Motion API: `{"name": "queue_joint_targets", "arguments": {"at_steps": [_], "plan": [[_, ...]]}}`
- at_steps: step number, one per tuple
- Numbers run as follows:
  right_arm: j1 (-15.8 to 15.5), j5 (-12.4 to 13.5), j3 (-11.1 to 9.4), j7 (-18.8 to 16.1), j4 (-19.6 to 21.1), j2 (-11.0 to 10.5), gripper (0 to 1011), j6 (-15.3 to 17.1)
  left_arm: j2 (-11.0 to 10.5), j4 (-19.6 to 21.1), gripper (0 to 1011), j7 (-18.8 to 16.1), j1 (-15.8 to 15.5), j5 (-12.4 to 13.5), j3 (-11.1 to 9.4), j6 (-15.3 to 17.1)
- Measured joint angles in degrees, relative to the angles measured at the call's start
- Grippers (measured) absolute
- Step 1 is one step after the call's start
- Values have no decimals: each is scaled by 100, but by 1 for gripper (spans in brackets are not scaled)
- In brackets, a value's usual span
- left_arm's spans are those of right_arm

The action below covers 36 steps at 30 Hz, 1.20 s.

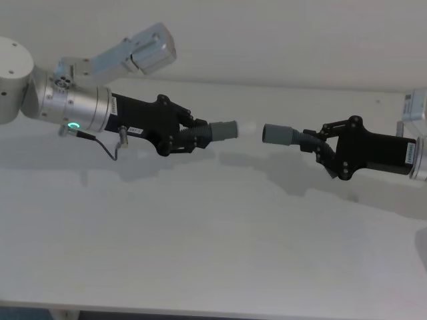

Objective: Use both hands to pick up one end of the pipe from the table, align the ends, and insert them.

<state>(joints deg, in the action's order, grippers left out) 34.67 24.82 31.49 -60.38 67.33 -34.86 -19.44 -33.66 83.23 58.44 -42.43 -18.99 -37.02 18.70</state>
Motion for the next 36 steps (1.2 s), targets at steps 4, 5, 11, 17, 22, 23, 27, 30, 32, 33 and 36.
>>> {"name": "queue_joint_targets", "arguments": {"at_steps": [4, 5, 11, 17, 22, 23, 27, 30, 32, 33, 36], "plan": [[-19, 15, 13, 27, 60, -13, 161, 22, 20, -25, 308, -10, -8, -21, -14, -5], [-23, 16, 17, 33, 72, -14, 161, 27, 30, -37, 308, -14, -10, -33, -21, -7], [-58, 40, 50, 79, 159, -26, 161, 66, 59, -74, 308, -28, -12, -86, -45, -22], [-72, 54, 86, 125, 216, -31, 161, 102, 70, -94, 308, -28, -12, -140, -73, -31], [-72, 63, 104, 156, 239, -31, 161, 117, 66, -96, 308, -5, -13, -190, -99, -38], [-73, 65, 106, 161, 241, -30, 161, 119, 65, -97, 308, 0, -14, -197, -104, -38], [-65, 86, 122, 193, 250, -27, 161, 141, 55, -89, 308, 38, -12, -238, -125, -43], [-58, 94, 130, 221, 252, -26, 161, 155, 41, -72, 308, 64, -7, -267, -138, -47], [-55, 97, 136, 233, 252, -25, 161, 162, 24, -57, 308, 83, 1, -292, -147, -51], [-51, 98, 140, 239, 252, -25, 160, 166, 18, -49, 308, 89, 3, -301, -150, -53], [-39, 102, 150, 264, 248, -23, 161, 186, -4, -27, 308, 112, 10, -334, -159, -59]]}}
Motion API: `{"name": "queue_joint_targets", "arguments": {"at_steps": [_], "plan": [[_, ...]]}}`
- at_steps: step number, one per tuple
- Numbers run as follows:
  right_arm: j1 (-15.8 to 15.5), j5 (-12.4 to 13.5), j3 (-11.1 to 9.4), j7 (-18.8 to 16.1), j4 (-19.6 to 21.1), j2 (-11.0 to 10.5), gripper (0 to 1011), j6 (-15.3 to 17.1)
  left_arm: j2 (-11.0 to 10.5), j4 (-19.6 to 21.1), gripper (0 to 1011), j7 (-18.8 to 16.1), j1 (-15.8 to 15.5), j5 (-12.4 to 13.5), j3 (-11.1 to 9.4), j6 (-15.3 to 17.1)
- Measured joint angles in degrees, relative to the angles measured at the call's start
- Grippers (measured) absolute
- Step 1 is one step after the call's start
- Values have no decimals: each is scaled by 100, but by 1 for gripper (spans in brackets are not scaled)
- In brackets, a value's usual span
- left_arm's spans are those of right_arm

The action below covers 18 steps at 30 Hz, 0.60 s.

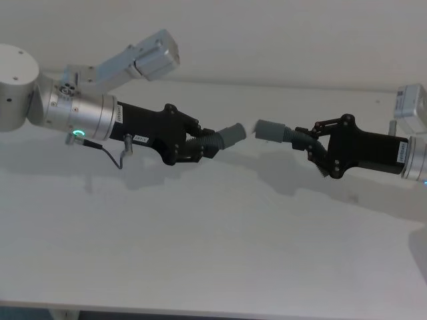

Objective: Use both hands to pick up one end of the pipe from the table, align the ends, and insert them.

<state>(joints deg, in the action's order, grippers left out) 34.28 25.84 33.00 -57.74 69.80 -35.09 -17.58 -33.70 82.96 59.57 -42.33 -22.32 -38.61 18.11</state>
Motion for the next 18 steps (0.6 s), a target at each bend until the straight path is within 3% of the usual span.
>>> {"name": "queue_joint_targets", "arguments": {"at_steps": [18], "plan": [[113, 27, 82, 46, -150, 51, 160, 57, -131, 108, 308, 84, 31, -160, -41, -18]]}}
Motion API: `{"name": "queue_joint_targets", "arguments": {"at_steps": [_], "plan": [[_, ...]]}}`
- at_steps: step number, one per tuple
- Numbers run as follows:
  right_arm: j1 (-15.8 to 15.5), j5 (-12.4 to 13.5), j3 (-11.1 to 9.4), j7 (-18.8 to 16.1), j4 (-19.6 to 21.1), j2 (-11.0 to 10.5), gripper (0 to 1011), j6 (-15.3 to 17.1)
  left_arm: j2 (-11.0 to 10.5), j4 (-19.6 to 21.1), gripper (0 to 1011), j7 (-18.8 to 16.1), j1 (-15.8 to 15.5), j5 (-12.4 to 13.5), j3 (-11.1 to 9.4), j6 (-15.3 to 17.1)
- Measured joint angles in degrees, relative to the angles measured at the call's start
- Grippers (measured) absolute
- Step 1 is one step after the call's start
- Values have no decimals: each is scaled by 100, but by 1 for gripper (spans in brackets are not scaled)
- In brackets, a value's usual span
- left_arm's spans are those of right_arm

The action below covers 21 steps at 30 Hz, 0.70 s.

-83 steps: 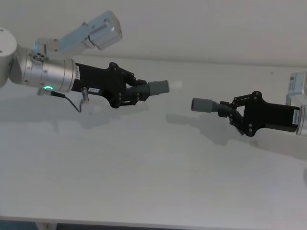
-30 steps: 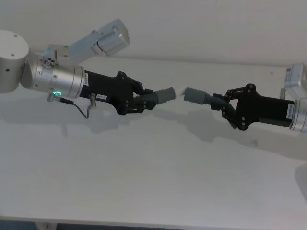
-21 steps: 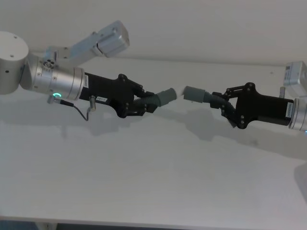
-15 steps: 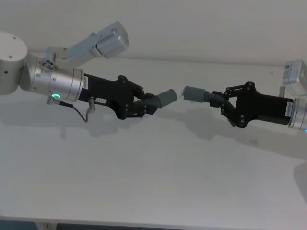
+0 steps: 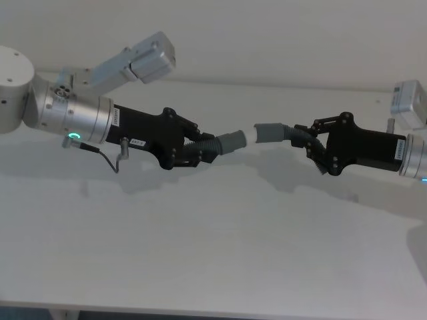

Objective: Use both hands to pick up one end of the pipe from the table, align the ends, and insert them.

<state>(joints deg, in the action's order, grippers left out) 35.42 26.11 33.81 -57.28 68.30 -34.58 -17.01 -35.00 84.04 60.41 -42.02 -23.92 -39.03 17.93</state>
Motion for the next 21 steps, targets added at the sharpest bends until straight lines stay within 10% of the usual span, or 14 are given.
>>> {"name": "queue_joint_targets", "arguments": {"at_steps": [21], "plan": [[72, 97, 35, -109, -106, 51, 160, -57, -60, 19, 308, -162, 1, -33, -23, 32]]}}
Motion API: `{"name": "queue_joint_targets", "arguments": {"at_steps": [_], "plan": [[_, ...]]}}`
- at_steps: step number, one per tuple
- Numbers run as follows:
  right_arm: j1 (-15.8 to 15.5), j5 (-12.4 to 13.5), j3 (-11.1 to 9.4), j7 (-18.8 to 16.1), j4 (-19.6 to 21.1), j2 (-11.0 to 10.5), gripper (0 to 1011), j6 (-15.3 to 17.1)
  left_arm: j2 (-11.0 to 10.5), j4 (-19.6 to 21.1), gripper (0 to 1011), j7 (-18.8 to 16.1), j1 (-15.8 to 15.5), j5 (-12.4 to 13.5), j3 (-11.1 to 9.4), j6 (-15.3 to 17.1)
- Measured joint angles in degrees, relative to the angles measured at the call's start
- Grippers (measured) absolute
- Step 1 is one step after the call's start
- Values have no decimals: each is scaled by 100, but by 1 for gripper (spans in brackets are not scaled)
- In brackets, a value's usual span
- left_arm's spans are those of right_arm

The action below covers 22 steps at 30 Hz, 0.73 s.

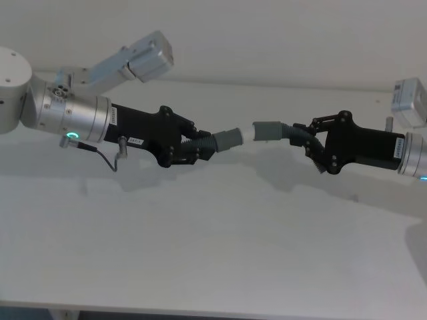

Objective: Use both hands to pick up one end of the pipe from the table, align the ends, and insert them.

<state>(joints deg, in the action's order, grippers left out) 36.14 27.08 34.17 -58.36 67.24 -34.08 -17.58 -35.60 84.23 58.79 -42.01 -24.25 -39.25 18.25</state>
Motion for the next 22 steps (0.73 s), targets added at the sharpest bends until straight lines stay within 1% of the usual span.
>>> {"name": "queue_joint_targets", "arguments": {"at_steps": [22], "plan": [[14, 24, 7, -29, -19, 10, 160, -18, -11, 0, 308, -39, -4, 0, -6, 14]]}}
